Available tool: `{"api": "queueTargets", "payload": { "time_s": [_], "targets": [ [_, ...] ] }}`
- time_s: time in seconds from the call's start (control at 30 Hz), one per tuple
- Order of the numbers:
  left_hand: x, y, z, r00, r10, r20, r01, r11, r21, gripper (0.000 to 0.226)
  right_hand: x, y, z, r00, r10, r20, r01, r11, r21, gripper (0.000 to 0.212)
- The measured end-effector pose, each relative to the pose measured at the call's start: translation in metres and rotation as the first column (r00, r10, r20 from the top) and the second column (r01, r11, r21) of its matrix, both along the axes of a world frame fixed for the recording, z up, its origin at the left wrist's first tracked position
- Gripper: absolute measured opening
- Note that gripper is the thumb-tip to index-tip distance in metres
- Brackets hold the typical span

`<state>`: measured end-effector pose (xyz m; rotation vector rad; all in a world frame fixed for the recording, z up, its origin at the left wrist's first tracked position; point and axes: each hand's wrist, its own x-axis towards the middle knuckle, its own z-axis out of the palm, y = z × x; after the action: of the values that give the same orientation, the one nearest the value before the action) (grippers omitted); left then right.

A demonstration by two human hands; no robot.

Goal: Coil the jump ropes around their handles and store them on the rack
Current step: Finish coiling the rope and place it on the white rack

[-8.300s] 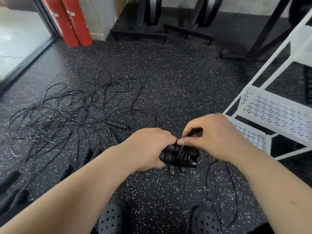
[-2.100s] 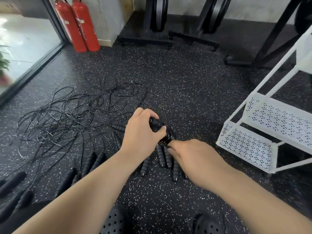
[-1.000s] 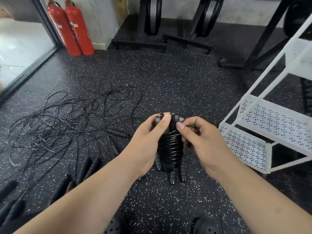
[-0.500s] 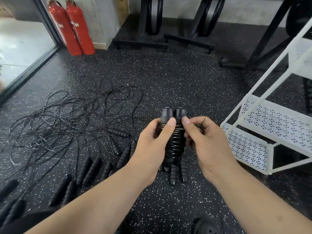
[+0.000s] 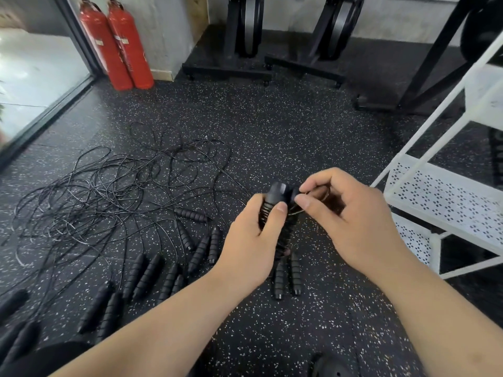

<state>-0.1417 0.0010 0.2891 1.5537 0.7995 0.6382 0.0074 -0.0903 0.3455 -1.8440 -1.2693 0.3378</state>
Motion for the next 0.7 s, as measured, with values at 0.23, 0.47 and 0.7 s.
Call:
{"api": "queueTargets", "payload": {
  "time_s": [0.23,0.47,0.7],
  "targets": [
    [-0.011,-0.026,-0.004,0.947,-0.273,-0.167,0.299,0.941,0.159,0.013,0.047,0.0,0.007,0.986,-0.159,-0.059,0.164,0.982,0.092,0.011],
    [0.0,-0.019,-0.001,0.996,-0.079,0.046,0.088,0.965,-0.248,0.026,0.038,-0.016,0.011,0.99,0.079,-0.12,-0.094,0.988,-0.126,0.058],
    [0.007,-0.003,0.004,0.994,0.079,0.08,-0.049,0.944,-0.325,0.03,0.027,-0.012,0.003,0.984,0.15,-0.097,-0.173,0.935,-0.309,0.02]
  ]
}}
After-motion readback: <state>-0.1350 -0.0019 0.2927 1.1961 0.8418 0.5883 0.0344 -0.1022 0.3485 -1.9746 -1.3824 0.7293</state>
